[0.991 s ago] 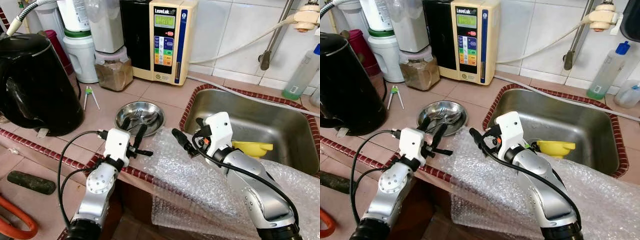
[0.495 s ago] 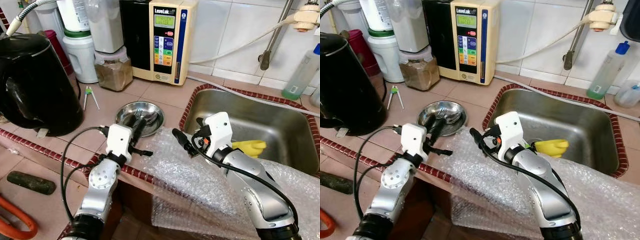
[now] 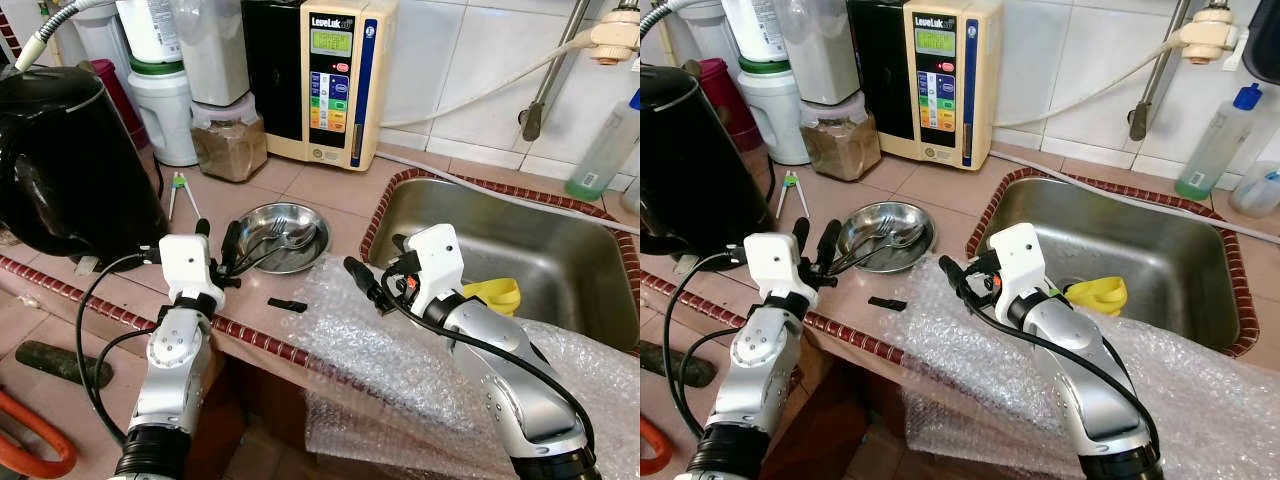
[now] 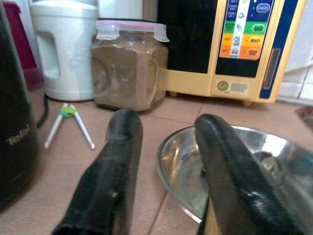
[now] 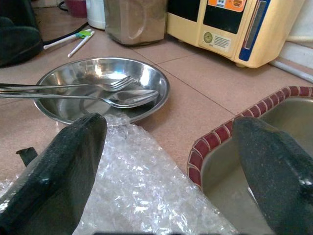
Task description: Kitchen organization
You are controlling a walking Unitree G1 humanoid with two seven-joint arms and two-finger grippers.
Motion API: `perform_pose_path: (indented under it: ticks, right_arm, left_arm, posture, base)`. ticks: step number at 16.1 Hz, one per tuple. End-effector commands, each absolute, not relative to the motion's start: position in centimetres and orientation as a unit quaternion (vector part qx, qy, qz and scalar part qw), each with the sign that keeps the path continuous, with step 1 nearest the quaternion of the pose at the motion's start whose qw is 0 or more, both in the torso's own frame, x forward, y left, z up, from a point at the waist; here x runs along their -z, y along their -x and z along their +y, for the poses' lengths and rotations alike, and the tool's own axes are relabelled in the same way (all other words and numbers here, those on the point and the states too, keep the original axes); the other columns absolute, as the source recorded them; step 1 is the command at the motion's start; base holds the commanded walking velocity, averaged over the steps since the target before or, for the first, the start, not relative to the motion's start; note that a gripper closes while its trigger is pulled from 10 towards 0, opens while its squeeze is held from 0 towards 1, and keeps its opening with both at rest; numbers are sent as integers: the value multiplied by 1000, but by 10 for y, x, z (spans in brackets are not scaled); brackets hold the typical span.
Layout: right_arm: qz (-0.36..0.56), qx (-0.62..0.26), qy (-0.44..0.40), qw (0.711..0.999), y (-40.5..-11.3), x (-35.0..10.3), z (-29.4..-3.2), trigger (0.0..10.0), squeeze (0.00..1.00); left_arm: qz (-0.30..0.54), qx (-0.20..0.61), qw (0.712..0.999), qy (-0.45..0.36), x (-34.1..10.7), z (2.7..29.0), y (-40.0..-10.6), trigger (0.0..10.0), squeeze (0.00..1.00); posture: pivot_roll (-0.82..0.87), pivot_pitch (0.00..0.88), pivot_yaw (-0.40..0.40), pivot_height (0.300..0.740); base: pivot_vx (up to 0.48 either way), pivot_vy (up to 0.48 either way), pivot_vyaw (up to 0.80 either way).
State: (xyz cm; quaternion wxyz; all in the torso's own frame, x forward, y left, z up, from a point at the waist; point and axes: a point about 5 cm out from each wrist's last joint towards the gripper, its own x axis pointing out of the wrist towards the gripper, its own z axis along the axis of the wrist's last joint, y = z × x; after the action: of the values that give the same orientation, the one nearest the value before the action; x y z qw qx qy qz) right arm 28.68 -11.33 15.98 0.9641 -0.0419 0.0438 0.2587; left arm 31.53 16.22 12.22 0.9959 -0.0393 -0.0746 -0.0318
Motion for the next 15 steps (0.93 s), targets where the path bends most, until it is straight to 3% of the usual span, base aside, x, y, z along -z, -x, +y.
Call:
perform_pose_path:
  ticks: [1, 13, 14, 15]
  right_arm:
    - [42, -266, 46, 962, -285, -159, -111, 10000, 1000]
    - [41, -271, 52, 960, -286, -158, -107, 10000, 1000]
    - [41, -271, 52, 960, -286, -158, -107, 10000, 1000]
    - [41, -272, 51, 960, -286, -158, -106, 10000, 1000]
  left_arm:
    - [-50, 17, 995, 79, -121, 167, -312, 10000, 1000]
    - [60, 25, 978, 200, -121, 167, -297, 10000, 1000]
    - [63, 36, 975, 211, -122, 162, -298, 1961, 553]
    - [65, 41, 973, 218, -123, 160, -298, 0, 39]
  posture:
    - [-42, 0, 26, 740]
    - [-25, 0, 27, 740]
    - [-27, 0, 29, 740]
    - [-28, 0, 31, 740]
  base:
    - [0, 0, 0]
    - [0, 0, 0]
    - [0, 0, 0]
    - [0, 0, 0]
